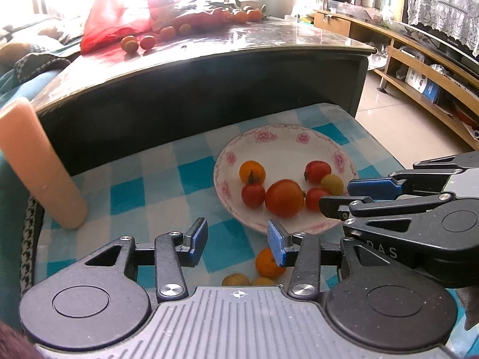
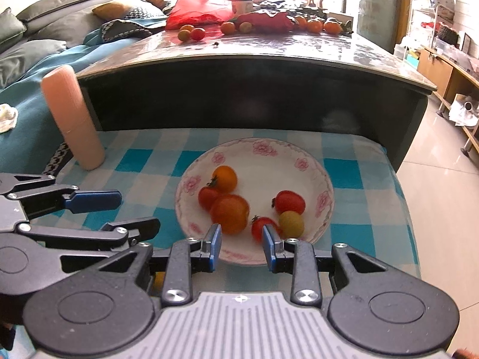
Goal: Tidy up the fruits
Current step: 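Withdraw both open tools from the plate toward the remaining fruits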
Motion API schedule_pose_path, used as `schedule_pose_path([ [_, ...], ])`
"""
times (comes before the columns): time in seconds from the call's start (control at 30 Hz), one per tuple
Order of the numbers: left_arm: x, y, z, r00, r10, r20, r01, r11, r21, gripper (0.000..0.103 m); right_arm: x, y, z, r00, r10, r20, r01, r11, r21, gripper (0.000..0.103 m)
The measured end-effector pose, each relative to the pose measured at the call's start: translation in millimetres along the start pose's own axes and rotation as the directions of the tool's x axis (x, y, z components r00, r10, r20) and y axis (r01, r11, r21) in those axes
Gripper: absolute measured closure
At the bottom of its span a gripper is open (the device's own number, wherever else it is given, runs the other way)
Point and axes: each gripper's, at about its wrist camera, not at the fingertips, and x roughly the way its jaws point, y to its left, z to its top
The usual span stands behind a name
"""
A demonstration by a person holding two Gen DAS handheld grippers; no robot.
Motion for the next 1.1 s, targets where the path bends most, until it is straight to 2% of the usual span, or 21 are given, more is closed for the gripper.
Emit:
schedule_pose_path([
  [0.67,-18.2,2.6,-42.6,0.995,-0.005,-0.096,0.004,1.000,-0.005,0.052,-8.1,27.5,-41.5,0.993,0.021,-0.117,-0.021,1.000,0.002,0.059],
  [1.1,-12.6,12.8,-62.7,0.986,0.012,-0.164,-0.012,1.000,0.003,0.053,7.4,46.1,-54.5,0.982,0.047,-0.185,-0.056,0.998,-0.041,0.059],
])
